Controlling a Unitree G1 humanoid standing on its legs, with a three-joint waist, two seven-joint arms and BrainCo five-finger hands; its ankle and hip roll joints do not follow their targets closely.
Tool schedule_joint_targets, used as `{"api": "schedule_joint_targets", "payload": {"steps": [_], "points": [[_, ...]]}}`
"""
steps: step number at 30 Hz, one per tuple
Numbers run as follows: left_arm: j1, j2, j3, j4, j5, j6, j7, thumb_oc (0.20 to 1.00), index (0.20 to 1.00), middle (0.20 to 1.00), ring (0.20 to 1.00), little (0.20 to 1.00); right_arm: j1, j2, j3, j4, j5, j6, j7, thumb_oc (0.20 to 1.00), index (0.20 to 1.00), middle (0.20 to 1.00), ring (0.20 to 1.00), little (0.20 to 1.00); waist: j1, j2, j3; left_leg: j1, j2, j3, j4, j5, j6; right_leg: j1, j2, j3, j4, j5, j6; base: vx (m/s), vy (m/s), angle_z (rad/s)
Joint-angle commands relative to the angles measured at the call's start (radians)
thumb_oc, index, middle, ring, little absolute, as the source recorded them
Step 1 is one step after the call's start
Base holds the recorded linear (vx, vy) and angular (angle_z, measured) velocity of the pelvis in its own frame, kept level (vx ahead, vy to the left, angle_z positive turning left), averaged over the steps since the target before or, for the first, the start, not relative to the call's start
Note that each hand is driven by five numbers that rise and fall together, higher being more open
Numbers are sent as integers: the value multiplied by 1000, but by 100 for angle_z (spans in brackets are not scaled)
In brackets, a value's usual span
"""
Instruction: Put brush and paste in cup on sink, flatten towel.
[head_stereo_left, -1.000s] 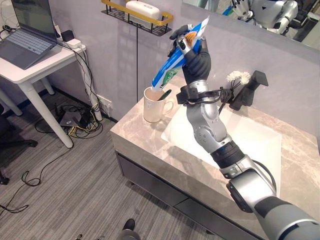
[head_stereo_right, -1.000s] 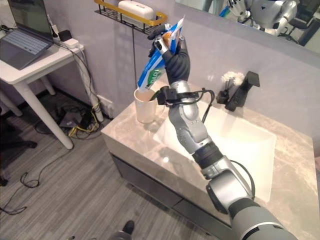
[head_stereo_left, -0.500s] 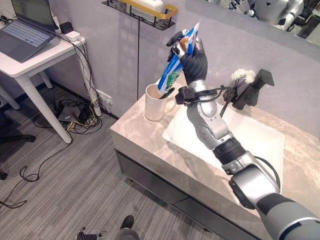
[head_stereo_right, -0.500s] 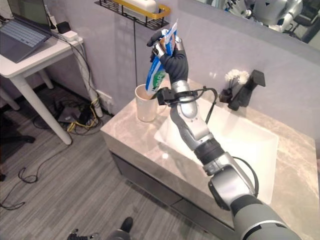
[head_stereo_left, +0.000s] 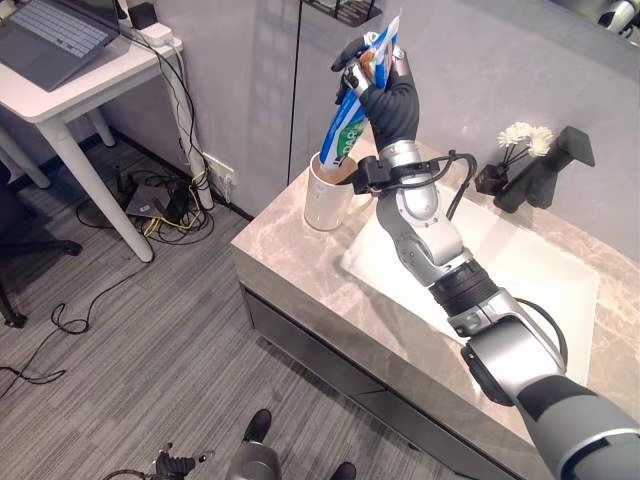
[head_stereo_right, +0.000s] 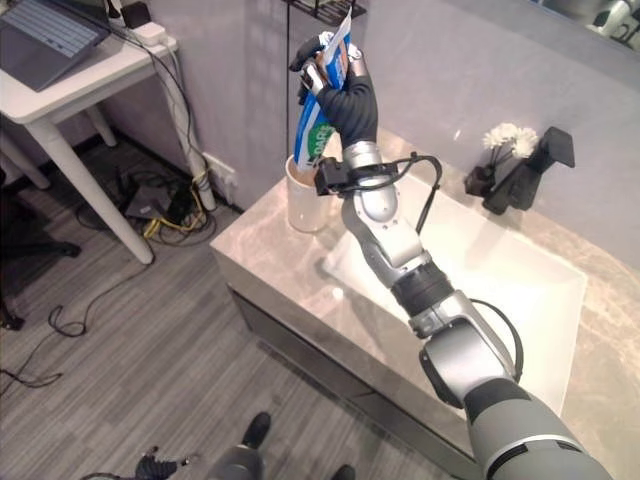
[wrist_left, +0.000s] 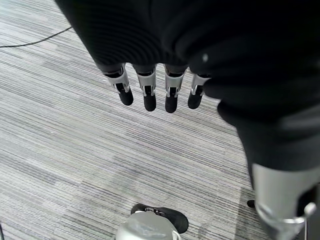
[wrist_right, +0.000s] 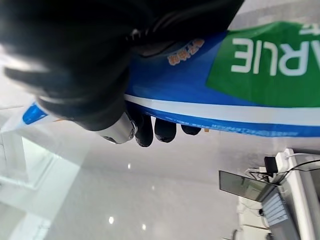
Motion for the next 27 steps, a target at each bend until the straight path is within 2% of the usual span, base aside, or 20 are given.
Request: {"api": "schedule_joint_targets", "payload": {"steps": [1, 12, 27], "points": [[-37, 47, -43, 64, 8, -18, 31, 1000, 1000, 1000, 1000, 1000, -130, -43, 4, -18, -36, -38, -20, 200, 200, 200, 200, 200, 21, -44, -1, -43, -47, 5, -16, 21, 50, 59, -113, 15, -1, 101, 67, 0, 0, 0], [-56, 47, -54, 68, 15, -12, 47, 1000, 1000, 1000, 1000, 1000, -113, 0, 16, -25, -34, -48, -24, 200, 200, 200, 200, 200, 5, -60, 12, -44, -43, 20, -16, 17, 51, 49, -111, 24, -1, 97, 64, 1, 0, 0], [-41, 38, -42, 95, 16, -9, 42, 1000, 1000, 1000, 1000, 1000, -96, -14, 35, 0, -78, -31, -25, 200, 200, 200, 200, 200, -7, -44, 7, -37, -39, 28, -16, 14, 52, 47, -112, 30, -1, 98, 66, 3, 1, -4]]}}
